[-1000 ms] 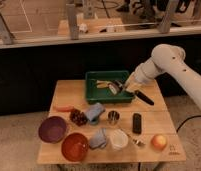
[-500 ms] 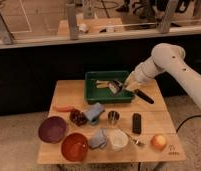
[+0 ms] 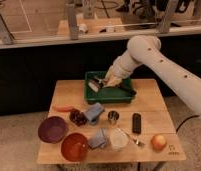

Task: Place brush in purple bowl

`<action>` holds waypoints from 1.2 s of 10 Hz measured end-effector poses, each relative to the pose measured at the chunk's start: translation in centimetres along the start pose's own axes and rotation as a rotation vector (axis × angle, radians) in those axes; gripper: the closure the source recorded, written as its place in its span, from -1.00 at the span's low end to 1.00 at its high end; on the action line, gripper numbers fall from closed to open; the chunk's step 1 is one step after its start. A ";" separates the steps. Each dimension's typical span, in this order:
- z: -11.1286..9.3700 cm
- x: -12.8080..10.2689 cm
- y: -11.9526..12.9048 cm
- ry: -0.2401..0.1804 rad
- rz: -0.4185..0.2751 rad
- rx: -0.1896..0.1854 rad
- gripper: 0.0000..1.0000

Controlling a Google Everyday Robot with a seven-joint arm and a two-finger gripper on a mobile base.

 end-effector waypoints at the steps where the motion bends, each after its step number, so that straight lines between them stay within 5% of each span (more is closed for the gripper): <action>1: 0.5 -2.3 -0.3 -0.001 -0.053 -0.007 1.00; 3: 1.4 -7.4 -0.5 -0.006 -0.170 -0.025 1.00; 4: 1.5 -8.0 -0.5 -0.010 -0.181 -0.028 1.00; 12: 1.8 -7.9 -0.2 -0.001 -0.197 -0.032 1.00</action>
